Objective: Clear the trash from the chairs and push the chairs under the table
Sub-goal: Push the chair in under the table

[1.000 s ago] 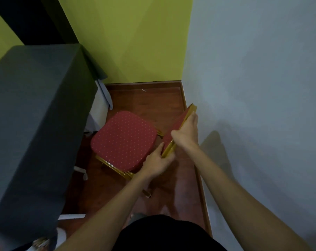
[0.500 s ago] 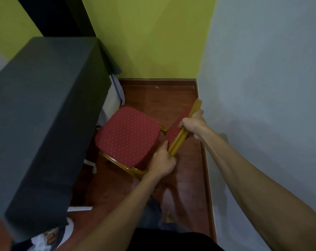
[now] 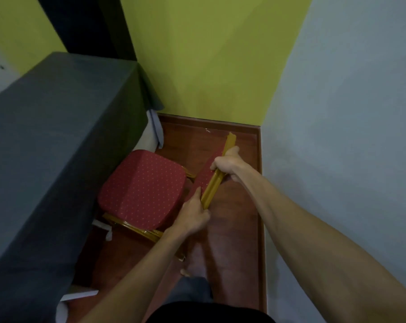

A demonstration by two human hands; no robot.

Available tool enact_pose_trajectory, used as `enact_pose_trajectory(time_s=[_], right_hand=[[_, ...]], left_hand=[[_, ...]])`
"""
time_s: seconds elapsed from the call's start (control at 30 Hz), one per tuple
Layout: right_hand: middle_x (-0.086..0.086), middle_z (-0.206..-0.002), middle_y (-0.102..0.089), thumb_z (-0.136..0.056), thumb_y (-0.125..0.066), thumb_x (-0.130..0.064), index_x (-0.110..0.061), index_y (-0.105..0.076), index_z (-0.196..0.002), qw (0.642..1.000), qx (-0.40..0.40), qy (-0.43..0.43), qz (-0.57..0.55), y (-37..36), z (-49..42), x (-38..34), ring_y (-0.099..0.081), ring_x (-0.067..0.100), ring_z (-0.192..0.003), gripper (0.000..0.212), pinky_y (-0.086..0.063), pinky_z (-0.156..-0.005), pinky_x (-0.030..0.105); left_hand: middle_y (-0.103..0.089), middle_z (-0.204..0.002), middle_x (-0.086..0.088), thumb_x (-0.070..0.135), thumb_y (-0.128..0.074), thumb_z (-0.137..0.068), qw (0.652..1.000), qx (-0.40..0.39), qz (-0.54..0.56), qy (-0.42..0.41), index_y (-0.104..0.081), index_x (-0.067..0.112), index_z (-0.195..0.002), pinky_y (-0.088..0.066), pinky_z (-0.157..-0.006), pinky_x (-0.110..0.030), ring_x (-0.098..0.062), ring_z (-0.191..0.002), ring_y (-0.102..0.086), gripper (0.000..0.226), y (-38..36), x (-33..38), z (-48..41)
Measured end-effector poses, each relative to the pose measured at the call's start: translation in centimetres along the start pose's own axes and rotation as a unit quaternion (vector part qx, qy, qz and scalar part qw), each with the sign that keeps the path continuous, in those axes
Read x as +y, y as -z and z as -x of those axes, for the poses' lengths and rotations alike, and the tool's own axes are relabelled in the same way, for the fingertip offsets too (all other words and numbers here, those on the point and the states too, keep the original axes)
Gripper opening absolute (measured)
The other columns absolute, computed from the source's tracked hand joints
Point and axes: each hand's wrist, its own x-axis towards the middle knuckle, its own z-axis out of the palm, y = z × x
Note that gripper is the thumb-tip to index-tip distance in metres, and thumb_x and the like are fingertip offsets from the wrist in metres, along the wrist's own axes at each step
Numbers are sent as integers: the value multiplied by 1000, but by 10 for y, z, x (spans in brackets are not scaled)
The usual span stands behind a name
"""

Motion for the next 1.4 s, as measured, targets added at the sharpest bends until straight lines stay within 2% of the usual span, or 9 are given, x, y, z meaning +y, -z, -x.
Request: enact_pose_trajectory(time_s=[0.17,0.33,0.53,0.73,0.97,1.13,1.2,1.3,1.4], right_hand=[[14,-116,-54,-81,-70,-7,-9,-13,-146,999,22,13,47,-10,-32,-29,-65,31,-95,86,-59,-64,40],[17,-126,-55,-73,-74,-12,-11,-11,-150,998,-1,14,59,7,-56,-25,-63,34,-105,100,-59,-84,49],[16,-122,-57,-61,-77,-22,-15,-14,-147,996,-18,29,80,13,-65,-24,-64,35,-103,107,-59,-85,53],[12,-106,-58,-65,-78,-18,-14,-24,-134,996,-32,53,71,18,-60,-20,-66,33,-96,88,-60,-82,53],[11,-106,-58,-71,-77,-13,-15,-25,-128,992,-66,65,82,41,-59,-9,-64,31,-97,76,-59,-80,49],[3,-97,-56,-78,-74,-9,-12,-31,-117,993,-61,81,68,38,-58,-7,-60,30,-102,58,-52,-85,40],[6,-106,-59,-80,-71,-9,-8,-30,-124,993,-63,81,64,26,-56,-12,-60,31,-105,60,-49,-85,37],[15,-128,-58,-83,-65,-7,-3,-23,-142,994,-55,83,50,5,-56,-22,-60,34,-115,73,-48,-92,35],[19,-140,-52,-87,-59,-2,-1,-11,-150,994,-59,86,26,-18,-51,-39,-55,35,-125,80,-45,-96,34]], left_hand=[[-62,-132,-20,16,-55,-81,1000,-6,-2,19,-9,20,-160,-52,-90,-40,-39,-115,-63,92,30,9,-27],[-33,-160,-11,18,-57,-77,998,-27,34,37,-1,24,-160,-38,-114,-42,-32,-143,-39,100,19,21,-39],[-19,-166,-8,27,-52,-63,996,-26,67,55,1,43,-157,-30,-120,-46,-31,-150,-26,109,14,26,-46],[-32,-160,-9,19,-54,-69,995,-6,84,60,-4,41,-157,-41,-112,-46,-33,-140,-42,104,12,34,-35],[-23,-164,-4,11,-56,-80,993,22,97,69,-3,38,-158,-34,-118,-43,-29,-148,-31,99,-22,55,-21],[-39,-155,-16,7,-55,-85,992,12,100,73,-2,39,-158,-45,-104,-45,-39,-134,-48,96,-22,56,-20],[-47,-148,-18,6,-54,-86,992,10,91,83,-2,42,-157,-52,-87,-35,-35,-122,-58,96,-13,47,-23],[-64,-118,-16,4,-54,-83,993,6,76,95,-4,48,-156,-42,-51,-13,-16,-74,-59,98,7,33,-30],[-63,-89,-8,5,-55,-82,992,4,61,112,-6,56,-150,-43,-43,-18,-14,-60,-54,99,36,20,-34]])
